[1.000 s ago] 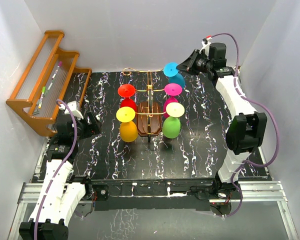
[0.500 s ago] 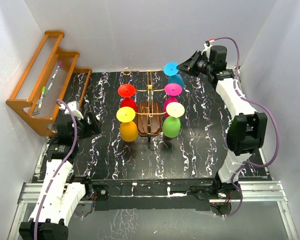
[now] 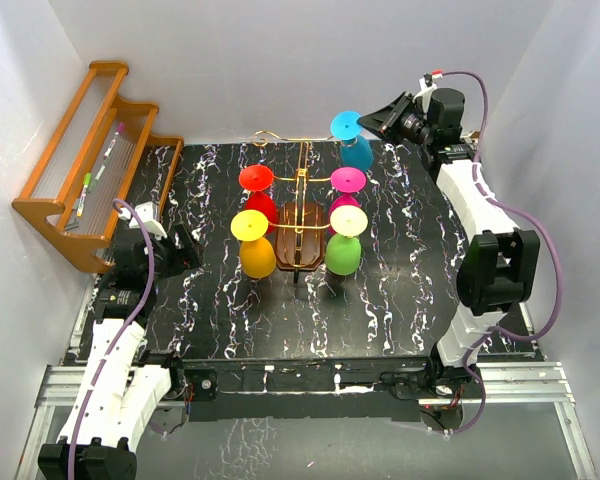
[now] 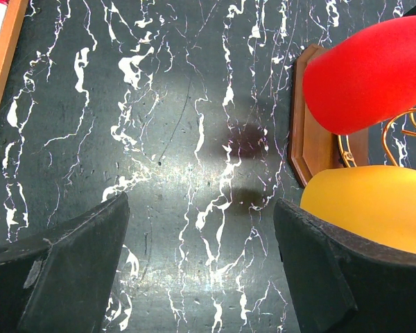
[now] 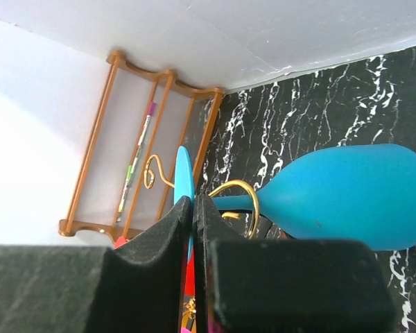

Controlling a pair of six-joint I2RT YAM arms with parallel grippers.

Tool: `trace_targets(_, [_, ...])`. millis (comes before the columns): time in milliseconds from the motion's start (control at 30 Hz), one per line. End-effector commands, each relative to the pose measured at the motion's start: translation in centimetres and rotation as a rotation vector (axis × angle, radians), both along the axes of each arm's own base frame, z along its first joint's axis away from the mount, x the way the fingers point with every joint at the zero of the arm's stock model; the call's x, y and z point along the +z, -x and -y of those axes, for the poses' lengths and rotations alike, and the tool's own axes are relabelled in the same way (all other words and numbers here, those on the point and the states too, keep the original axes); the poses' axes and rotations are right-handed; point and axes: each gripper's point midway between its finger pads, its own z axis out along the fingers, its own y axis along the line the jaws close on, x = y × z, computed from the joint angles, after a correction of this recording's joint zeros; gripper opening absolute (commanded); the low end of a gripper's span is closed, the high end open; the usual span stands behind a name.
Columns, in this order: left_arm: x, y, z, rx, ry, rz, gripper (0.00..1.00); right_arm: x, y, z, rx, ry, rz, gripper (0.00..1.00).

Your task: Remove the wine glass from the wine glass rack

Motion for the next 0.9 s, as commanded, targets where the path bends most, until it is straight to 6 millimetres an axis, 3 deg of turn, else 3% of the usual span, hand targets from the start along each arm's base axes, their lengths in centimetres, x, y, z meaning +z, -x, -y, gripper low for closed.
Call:
trace_targets(0, [0.5, 0.0, 0.3, -0.012, 0.012, 0.016, 0.82, 2.6, -0.3, -1.0, 0.084, -0.057, 0.105, 0.08])
trace_targets(367, [0.4, 0.0, 0.4, -0.017, 0.014, 0.011, 0.82, 2.2, 2.6, -2.7, 0.207, -0.048, 0.090, 0.08])
trace_targets(700, [0.3, 0.0, 0.6, -0.022, 0.019, 0.007, 0.82, 1.8, 6.2, -2.6, 0.240, -0.017, 0.073, 0.08])
trace_targets(867, [0.3, 0.0, 0.6, -0.023, 0.019, 0.010, 0.82, 2.1, 7.0, -2.1, 0.216, 0.019, 0.109, 0.08])
